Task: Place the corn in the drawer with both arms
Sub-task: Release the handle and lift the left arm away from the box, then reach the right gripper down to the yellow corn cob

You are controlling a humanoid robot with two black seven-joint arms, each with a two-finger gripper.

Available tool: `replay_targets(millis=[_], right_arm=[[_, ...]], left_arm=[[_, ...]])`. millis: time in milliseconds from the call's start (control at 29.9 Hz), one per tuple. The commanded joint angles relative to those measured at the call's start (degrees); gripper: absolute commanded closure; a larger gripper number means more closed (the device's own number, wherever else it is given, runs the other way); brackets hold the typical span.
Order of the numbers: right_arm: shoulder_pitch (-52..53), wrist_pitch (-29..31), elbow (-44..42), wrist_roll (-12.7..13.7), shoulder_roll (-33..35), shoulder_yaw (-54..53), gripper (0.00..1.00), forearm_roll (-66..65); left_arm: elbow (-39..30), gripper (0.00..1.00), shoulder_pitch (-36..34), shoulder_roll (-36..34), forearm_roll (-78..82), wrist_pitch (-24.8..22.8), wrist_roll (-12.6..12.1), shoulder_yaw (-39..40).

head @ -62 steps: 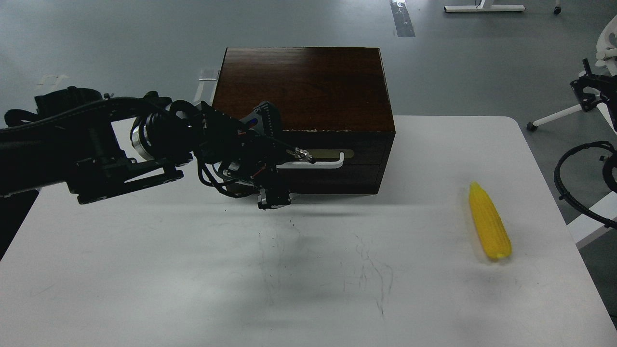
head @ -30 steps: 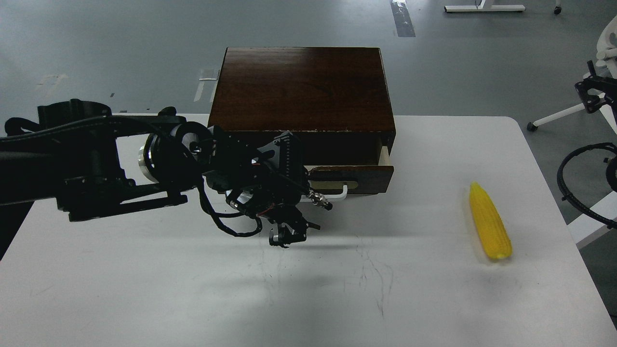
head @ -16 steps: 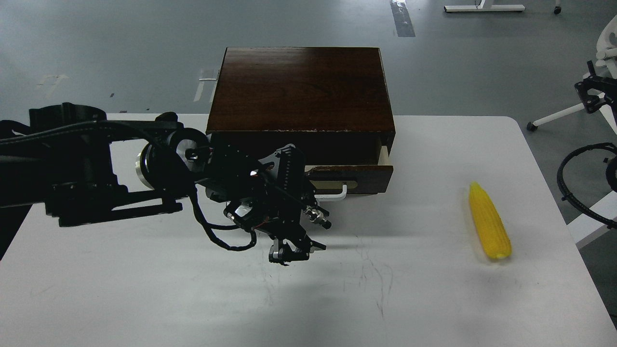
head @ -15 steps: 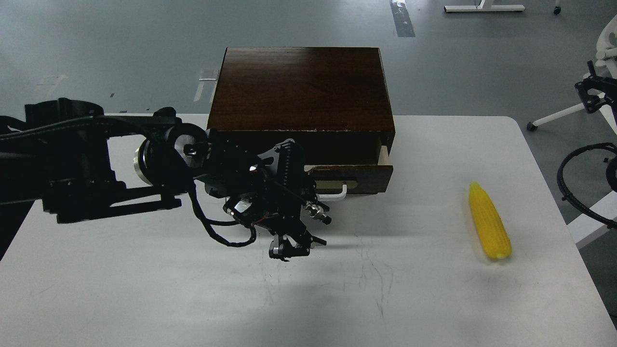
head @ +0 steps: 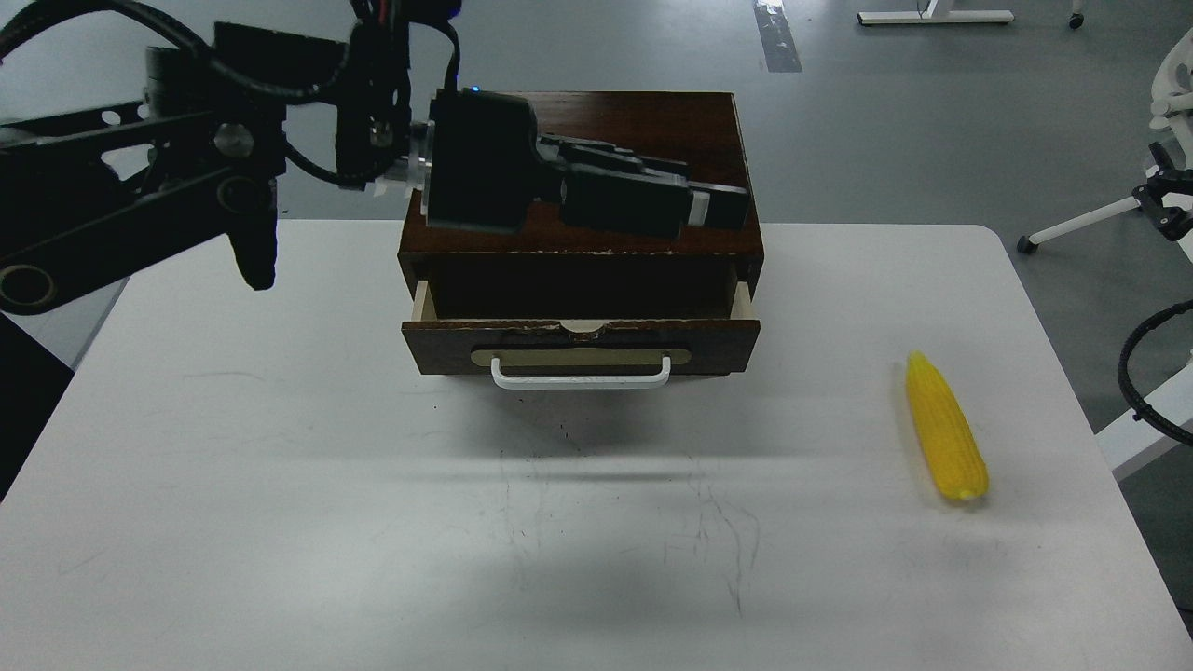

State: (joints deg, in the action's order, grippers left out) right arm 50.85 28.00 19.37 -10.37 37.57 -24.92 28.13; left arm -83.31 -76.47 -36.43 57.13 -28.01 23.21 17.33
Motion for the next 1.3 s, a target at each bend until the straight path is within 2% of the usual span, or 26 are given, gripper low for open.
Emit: replay_targets(millis=[0,67,267,435,501,635,769,903,936,969,1070,1270], right_arm=[[5.1,0.0,0.0,-0.3,2.0,7.7,0.00,-6.7],[8.0,0.0,0.0,-0.4,2.2,10.8,0.00,-10.2],[18.1,0.0,0.4,-0.4,2.8,20.2,0.00,-25.6],[23.3,0.0,5.7,-0.4,2.7,28.6,0.00,-38.6],[26.2,0.0,10.2,-0.4,2.7,31.6,0.00,-48.3],[26.5,0.0,17.4,0.5,2.8,32.2,0.00,-57.3],[25.2,0.0,30.9,5.0,5.1,34.0,0.00,-68.3],[24.1,0.0,37.8,6.4,5.9,37.9,0.00,-75.7],[24.1,0.0,39.7,7.7,6.5,39.9,0.00,-78.2],[24.1,0.0,40.9,9.6,7.3,41.0,0.00,-80.1],[23.9,0.0,42.2,11.3,7.3,42.4,0.00,-81.2],[19.1,0.0,41.8,11.2,6.9,42.6,0.02,-83.9]], left_arm=[[6.2,0.02,3.9,-0.8,-19.7,0.0,-0.2,3.2],[10.2,0.02,6.2,-1.1,-27.7,0.0,0.5,4.0],[22.7,0.02,11.5,-0.1,-53.5,0.0,0.3,11.7],[34.3,0.02,12.8,1.7,-66.5,0.0,0.3,13.0],[40.3,0.02,14.1,2.9,-70.2,0.0,0.1,13.0],[41.7,0.02,16.6,2.9,-71.9,0.0,0.0,13.1],[41.5,0.02,19.4,2.9,-73.6,0.0,-0.1,14.1],[41.4,0.02,20.0,3.0,-74.0,0.0,-0.1,15.3],[41.3,0.02,20.1,3.0,-74.0,0.0,-0.1,15.6],[41.3,0.02,20.3,2.9,-73.9,0.0,0.0,15.8],[41.3,0.02,20.4,2.8,-73.9,0.0,0.0,16.1],[41.3,0.02,20.7,2.6,-73.8,0.0,0.0,16.1]])
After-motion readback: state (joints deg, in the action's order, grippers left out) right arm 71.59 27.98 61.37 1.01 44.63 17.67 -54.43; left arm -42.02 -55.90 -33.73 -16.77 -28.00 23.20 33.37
